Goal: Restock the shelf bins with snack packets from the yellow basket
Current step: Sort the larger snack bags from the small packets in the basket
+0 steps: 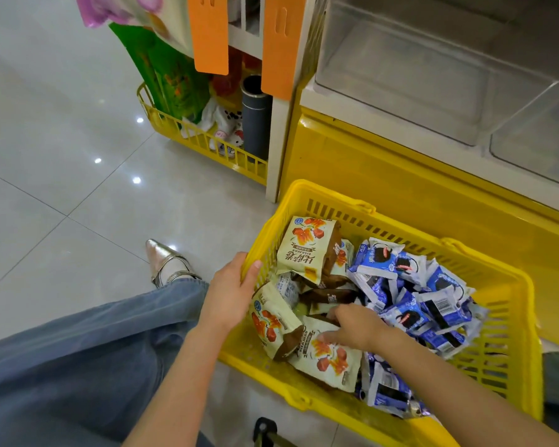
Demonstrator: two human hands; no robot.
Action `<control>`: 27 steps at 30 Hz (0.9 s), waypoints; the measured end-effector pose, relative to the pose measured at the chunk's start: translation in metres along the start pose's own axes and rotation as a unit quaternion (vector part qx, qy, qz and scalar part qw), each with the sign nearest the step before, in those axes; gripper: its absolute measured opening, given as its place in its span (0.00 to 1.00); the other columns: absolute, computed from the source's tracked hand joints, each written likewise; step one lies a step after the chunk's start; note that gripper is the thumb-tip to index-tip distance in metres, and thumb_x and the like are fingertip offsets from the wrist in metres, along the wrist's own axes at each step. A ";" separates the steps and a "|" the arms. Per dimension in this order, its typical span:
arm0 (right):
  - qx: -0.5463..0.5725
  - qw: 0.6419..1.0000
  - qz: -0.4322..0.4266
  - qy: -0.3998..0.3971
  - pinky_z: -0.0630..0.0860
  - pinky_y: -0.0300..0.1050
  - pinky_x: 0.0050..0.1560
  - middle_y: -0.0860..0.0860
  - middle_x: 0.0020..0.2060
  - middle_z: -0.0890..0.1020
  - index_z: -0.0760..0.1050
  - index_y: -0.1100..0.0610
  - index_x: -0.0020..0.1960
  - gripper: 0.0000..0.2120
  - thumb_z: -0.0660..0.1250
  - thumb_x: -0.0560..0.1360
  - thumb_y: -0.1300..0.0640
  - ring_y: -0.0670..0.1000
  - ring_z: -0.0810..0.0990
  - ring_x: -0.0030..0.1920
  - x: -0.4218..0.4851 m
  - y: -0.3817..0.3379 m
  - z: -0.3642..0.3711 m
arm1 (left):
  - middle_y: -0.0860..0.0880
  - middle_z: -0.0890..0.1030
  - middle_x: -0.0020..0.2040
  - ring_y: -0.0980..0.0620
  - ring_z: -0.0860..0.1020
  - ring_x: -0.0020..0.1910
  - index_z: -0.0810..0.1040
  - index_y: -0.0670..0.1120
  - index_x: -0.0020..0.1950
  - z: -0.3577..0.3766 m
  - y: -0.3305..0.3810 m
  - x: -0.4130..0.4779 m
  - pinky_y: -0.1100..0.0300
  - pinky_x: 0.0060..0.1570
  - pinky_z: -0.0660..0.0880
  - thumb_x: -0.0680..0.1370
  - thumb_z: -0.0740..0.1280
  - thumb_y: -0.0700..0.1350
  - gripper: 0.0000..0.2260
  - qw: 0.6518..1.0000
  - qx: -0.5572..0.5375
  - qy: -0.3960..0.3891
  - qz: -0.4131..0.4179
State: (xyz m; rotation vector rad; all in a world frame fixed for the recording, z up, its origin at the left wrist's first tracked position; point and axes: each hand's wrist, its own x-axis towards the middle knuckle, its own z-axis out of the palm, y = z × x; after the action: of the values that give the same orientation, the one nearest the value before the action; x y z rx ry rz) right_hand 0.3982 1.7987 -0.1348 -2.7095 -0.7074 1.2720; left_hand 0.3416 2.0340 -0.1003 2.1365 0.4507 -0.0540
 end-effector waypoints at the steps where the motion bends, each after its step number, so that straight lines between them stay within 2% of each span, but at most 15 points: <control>1: 0.003 1.000 -0.007 0.027 0.68 0.42 0.37 0.48 0.39 0.78 0.71 0.50 0.42 0.14 0.64 0.74 0.39 0.51 0.77 0.44 -0.007 0.002 0.000 | 0.48 0.78 0.40 0.50 0.77 0.40 0.73 0.49 0.54 0.000 0.001 -0.001 0.51 0.41 0.76 0.80 0.55 0.56 0.14 1.000 -0.002 0.005 0.002; 2: 0.012 0.998 -0.011 0.056 0.67 0.41 0.36 0.47 0.36 0.76 0.69 0.49 0.39 0.13 0.64 0.75 0.41 0.50 0.77 0.42 -0.014 0.004 -0.001 | 0.49 0.79 0.44 0.50 0.78 0.42 0.73 0.49 0.56 -0.001 0.002 -0.002 0.51 0.43 0.76 0.80 0.55 0.55 0.13 1.000 -0.001 0.013 0.000; 5: 0.036 0.991 -0.023 0.124 0.64 0.34 0.32 0.42 0.33 0.75 0.70 0.48 0.40 0.10 0.64 0.76 0.45 0.45 0.75 0.38 -0.035 0.011 -0.005 | 0.53 0.75 0.54 0.55 0.75 0.49 0.71 0.49 0.61 -0.001 0.006 -0.012 0.58 0.47 0.73 0.80 0.57 0.51 0.12 0.997 0.015 0.072 0.006; 7: 0.020 0.984 -0.025 0.175 0.61 0.30 0.30 0.40 0.30 0.73 0.70 0.48 0.40 0.09 0.64 0.76 0.44 0.40 0.73 0.35 -0.051 0.014 -0.010 | 0.54 0.71 0.55 0.57 0.71 0.52 0.71 0.49 0.61 0.001 0.015 -0.023 0.61 0.49 0.68 0.80 0.58 0.47 0.10 0.991 0.026 0.131 0.027; 9: 0.027 0.973 -0.020 0.230 0.61 0.29 0.28 0.40 0.29 0.75 0.71 0.47 0.40 0.10 0.65 0.75 0.43 0.38 0.72 0.31 -0.069 0.014 -0.022 | 0.55 0.69 0.53 0.57 0.70 0.52 0.71 0.49 0.60 0.004 0.027 -0.033 0.62 0.51 0.68 0.80 0.60 0.44 0.09 0.987 0.007 0.156 0.047; 10: 0.044 0.965 -0.021 0.259 0.63 0.30 0.28 0.41 0.29 0.76 0.71 0.46 0.39 0.10 0.66 0.74 0.43 0.39 0.72 0.30 -0.078 0.012 -0.029 | 0.55 0.71 0.53 0.57 0.71 0.51 0.71 0.50 0.59 0.006 0.034 -0.037 0.62 0.51 0.69 0.79 0.61 0.44 0.09 0.988 -0.029 0.142 0.047; 12: 0.109 0.944 -0.029 0.310 0.67 0.30 0.30 0.43 0.28 0.76 0.69 0.45 0.36 0.10 0.68 0.74 0.46 0.40 0.73 0.29 -0.095 0.009 -0.044 | 0.55 0.73 0.54 0.60 0.73 0.51 0.68 0.53 0.61 0.009 0.048 -0.044 0.66 0.49 0.70 0.77 0.65 0.50 0.14 0.988 -0.143 0.053 -0.005; 14: 0.232 0.910 -0.042 0.341 0.68 0.31 0.30 0.44 0.28 0.75 0.70 0.47 0.35 0.11 0.69 0.74 0.51 0.41 0.74 0.30 -0.105 0.001 -0.056 | 0.58 0.74 0.57 0.62 0.73 0.54 0.65 0.56 0.64 0.009 0.061 -0.052 0.67 0.49 0.70 0.69 0.68 0.61 0.27 0.956 -0.264 -0.081 -0.097; 16: 0.384 0.866 -0.067 0.314 0.69 0.34 0.32 0.46 0.30 0.76 0.72 0.52 0.36 0.10 0.68 0.75 0.55 0.41 0.74 0.31 -0.108 -0.014 -0.061 | 0.57 0.77 0.59 0.56 0.76 0.58 0.66 0.56 0.66 0.012 0.067 -0.059 0.57 0.56 0.73 0.62 0.72 0.66 0.36 0.915 -0.339 -0.164 -0.145; 18: 0.474 0.831 -0.099 0.275 0.72 0.37 0.36 0.48 0.33 0.77 0.73 0.55 0.37 0.09 0.66 0.75 0.58 0.44 0.75 0.33 -0.106 -0.032 -0.060 | 0.54 0.81 0.57 0.52 0.80 0.55 0.69 0.55 0.65 0.010 0.069 -0.062 0.51 0.58 0.74 0.59 0.76 0.62 0.37 0.899 -0.376 -0.173 -0.141; 21: 0.545 0.796 -0.126 0.234 0.77 0.36 0.40 0.49 0.37 0.81 0.75 0.57 0.42 0.07 0.61 0.78 0.59 0.45 0.80 0.38 -0.096 -0.048 -0.052 | 0.49 0.83 0.53 0.49 0.83 0.49 0.72 0.50 0.63 -0.006 0.068 -0.056 0.51 0.48 0.79 0.57 0.76 0.56 0.35 0.902 -0.397 -0.088 -0.143; 22: 0.548 0.796 -0.123 0.225 0.78 0.37 0.44 0.49 0.40 0.82 0.75 0.57 0.46 0.06 0.60 0.79 0.59 0.47 0.81 0.42 -0.091 -0.050 -0.049 | 0.47 0.83 0.53 0.48 0.83 0.48 0.72 0.49 0.62 -0.013 0.064 -0.053 0.51 0.47 0.79 0.57 0.75 0.55 0.35 0.899 -0.407 -0.060 -0.148; 24: 0.496 0.835 -0.078 0.225 0.76 0.35 0.48 0.51 0.47 0.80 0.73 0.54 0.53 0.04 0.61 0.79 0.58 0.50 0.80 0.49 -0.074 -0.051 -0.037 | 0.46 0.83 0.53 0.47 0.83 0.48 0.73 0.49 0.60 -0.029 0.055 -0.049 0.50 0.46 0.80 0.59 0.74 0.53 0.31 0.880 -0.452 -0.015 -0.149; 26: 0.416 0.885 -0.025 0.206 0.73 0.29 0.47 0.50 0.53 0.77 0.68 0.55 0.62 0.14 0.64 0.78 0.56 0.46 0.76 0.51 -0.055 -0.054 -0.017 | 0.47 0.84 0.51 0.46 0.83 0.48 0.73 0.52 0.53 -0.042 0.046 -0.044 0.49 0.44 0.80 0.64 0.73 0.50 0.20 0.858 -0.497 0.024 -0.128; 27: 0.389 0.902 -0.013 0.184 0.72 0.30 0.50 0.51 0.57 0.75 0.66 0.56 0.65 0.19 0.65 0.77 0.55 0.46 0.75 0.53 -0.046 -0.057 -0.005 | 0.48 0.84 0.49 0.47 0.83 0.47 0.74 0.53 0.51 -0.048 0.044 -0.043 0.51 0.41 0.81 0.65 0.72 0.49 0.16 0.850 -0.511 0.036 -0.122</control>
State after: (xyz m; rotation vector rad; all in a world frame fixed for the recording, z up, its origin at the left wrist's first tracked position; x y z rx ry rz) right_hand 0.3554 1.8307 -0.0845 -2.1418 -0.1307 0.7520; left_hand 0.3100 2.0377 -0.0295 1.0224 0.6157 0.1064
